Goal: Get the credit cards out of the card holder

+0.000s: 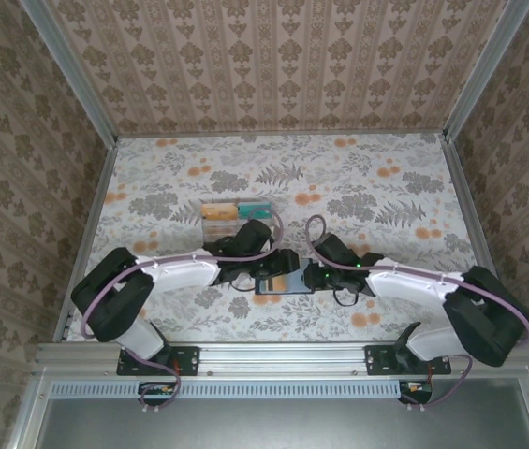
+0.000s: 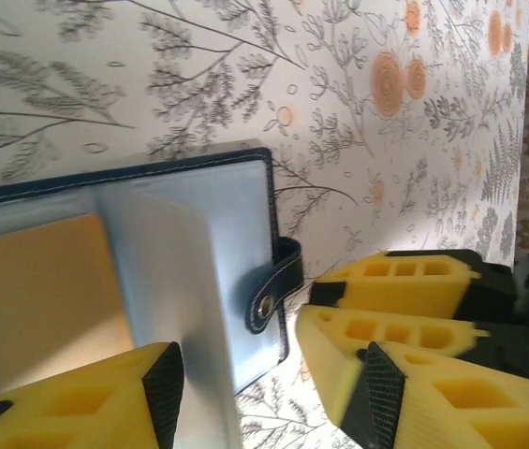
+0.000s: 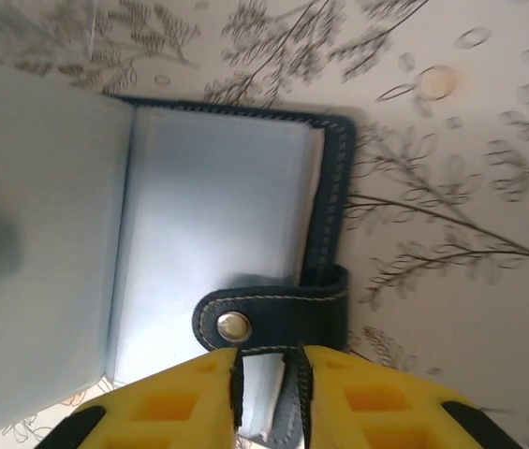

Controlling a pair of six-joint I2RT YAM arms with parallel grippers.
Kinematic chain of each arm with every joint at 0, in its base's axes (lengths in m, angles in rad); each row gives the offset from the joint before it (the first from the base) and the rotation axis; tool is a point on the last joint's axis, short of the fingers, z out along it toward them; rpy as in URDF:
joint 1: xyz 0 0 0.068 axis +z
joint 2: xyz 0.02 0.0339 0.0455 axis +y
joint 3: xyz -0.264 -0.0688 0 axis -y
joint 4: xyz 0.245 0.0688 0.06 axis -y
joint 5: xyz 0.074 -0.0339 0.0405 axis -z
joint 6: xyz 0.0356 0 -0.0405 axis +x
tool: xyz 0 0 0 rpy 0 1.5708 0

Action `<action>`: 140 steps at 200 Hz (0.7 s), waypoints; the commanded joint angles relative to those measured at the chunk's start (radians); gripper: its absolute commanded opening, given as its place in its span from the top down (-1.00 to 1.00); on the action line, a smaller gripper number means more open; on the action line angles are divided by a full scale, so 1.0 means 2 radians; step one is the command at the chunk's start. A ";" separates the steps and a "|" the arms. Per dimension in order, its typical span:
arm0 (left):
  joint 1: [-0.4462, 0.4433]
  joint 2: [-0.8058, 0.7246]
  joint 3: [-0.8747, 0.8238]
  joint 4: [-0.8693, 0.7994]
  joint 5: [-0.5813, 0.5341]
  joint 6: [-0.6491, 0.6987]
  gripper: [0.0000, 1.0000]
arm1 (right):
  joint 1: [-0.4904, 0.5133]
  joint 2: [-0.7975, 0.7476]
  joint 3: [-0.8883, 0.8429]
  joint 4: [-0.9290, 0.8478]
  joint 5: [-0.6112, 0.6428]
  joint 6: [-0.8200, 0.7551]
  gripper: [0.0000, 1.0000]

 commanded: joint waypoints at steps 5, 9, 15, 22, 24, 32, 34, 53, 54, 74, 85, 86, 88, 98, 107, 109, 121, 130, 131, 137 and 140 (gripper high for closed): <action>-0.007 0.029 0.021 0.024 0.017 -0.005 -0.14 | -0.014 -0.050 -0.019 -0.033 0.029 0.010 0.44; -0.008 0.033 0.022 0.026 0.019 -0.006 -0.13 | -0.017 -0.055 -0.021 -0.036 0.030 0.011 0.44; -0.009 0.038 0.023 0.030 0.020 -0.008 -0.13 | -0.020 -0.064 -0.025 -0.038 0.029 0.012 0.43; -0.009 0.045 0.026 0.034 0.024 -0.011 -0.13 | -0.023 -0.072 -0.028 -0.039 0.027 0.013 0.43; -0.010 0.046 0.026 0.035 0.024 -0.010 -0.13 | -0.023 -0.074 -0.029 -0.038 0.026 0.013 0.43; -0.009 0.049 0.027 0.036 0.026 -0.011 -0.13 | -0.024 -0.080 -0.032 -0.037 0.019 0.012 0.41; -0.009 0.050 0.027 0.037 0.027 -0.011 -0.13 | -0.025 -0.080 -0.033 -0.036 0.017 0.012 0.41; -0.008 0.048 0.027 0.035 0.026 -0.007 -0.17 | -0.024 -0.083 -0.031 -0.036 0.009 0.013 0.37; -0.008 0.047 0.027 0.035 0.026 -0.007 -0.18 | -0.024 -0.083 -0.031 -0.035 0.009 0.013 0.37; -0.004 0.030 0.018 0.019 0.017 -0.003 -0.18 | -0.025 -0.076 -0.027 -0.028 -0.002 0.012 0.36; 0.001 0.012 0.010 0.006 0.008 0.002 -0.18 | -0.024 -0.070 -0.021 -0.023 -0.012 0.011 0.34; 0.002 0.010 0.010 0.004 0.008 0.002 -0.18 | -0.025 -0.069 -0.021 -0.023 -0.013 0.011 0.34; 0.002 0.007 0.009 0.000 0.006 0.004 -0.18 | -0.024 -0.067 -0.020 -0.022 -0.015 0.011 0.33; 0.007 -0.011 0.006 -0.024 -0.003 0.013 -0.18 | -0.024 -0.059 -0.012 -0.020 -0.021 0.010 0.32; 0.011 -0.028 0.003 -0.046 -0.011 0.021 -0.16 | -0.024 -0.054 -0.005 -0.014 -0.032 0.009 0.31; 0.012 -0.031 0.003 -0.050 -0.013 0.022 -0.16 | -0.024 -0.053 -0.003 -0.013 -0.035 0.009 0.32; 0.016 -0.052 -0.003 -0.080 -0.029 0.031 -0.10 | -0.022 -0.046 0.007 -0.005 -0.048 0.009 0.31; 0.021 -0.064 -0.007 -0.104 -0.043 0.038 -0.03 | -0.020 -0.040 0.015 0.001 -0.059 0.009 0.31; 0.020 -0.066 -0.007 -0.107 -0.044 0.039 -0.02 | -0.020 -0.039 0.015 0.002 -0.060 0.009 0.31; 0.022 -0.074 -0.009 -0.124 -0.053 0.044 0.09 | -0.019 -0.034 0.022 0.004 -0.066 0.009 0.31; 0.023 -0.076 -0.010 -0.133 -0.057 0.047 0.18 | -0.018 -0.030 0.025 0.005 -0.068 0.010 0.32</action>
